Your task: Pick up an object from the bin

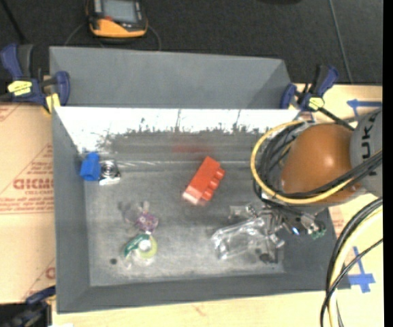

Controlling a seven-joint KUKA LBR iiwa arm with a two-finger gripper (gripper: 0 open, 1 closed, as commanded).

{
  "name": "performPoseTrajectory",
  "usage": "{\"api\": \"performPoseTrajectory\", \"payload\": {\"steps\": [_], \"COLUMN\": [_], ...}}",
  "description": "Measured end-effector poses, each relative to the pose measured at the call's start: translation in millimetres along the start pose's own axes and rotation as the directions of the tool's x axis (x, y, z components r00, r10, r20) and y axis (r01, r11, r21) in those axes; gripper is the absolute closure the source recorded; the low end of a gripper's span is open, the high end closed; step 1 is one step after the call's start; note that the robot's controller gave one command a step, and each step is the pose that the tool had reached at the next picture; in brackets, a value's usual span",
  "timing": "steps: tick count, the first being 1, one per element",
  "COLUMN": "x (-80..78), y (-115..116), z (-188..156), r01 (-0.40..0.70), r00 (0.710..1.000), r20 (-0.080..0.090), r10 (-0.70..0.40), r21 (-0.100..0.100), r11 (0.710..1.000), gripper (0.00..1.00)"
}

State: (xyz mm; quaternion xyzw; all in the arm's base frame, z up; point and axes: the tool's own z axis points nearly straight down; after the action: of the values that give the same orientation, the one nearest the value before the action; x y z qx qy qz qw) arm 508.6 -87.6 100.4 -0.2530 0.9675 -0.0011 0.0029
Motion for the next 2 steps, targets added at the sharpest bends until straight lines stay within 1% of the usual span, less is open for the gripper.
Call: {"api": "performPoseTrajectory", "payload": {"steps": [1, 2], "x": [7.0, 12.0], "y": [-4.1, 28.4], "z": [28.9, 27.9], "r01": [0.265, 0.228], "r00": [0.964, 0.974], "r20": [0.003, 0.008], "r10": [-0.265, -0.229], "r21": [0.002, 0.005], "r11": [0.964, 0.974], "gripper": [0.0, 0.0]}}
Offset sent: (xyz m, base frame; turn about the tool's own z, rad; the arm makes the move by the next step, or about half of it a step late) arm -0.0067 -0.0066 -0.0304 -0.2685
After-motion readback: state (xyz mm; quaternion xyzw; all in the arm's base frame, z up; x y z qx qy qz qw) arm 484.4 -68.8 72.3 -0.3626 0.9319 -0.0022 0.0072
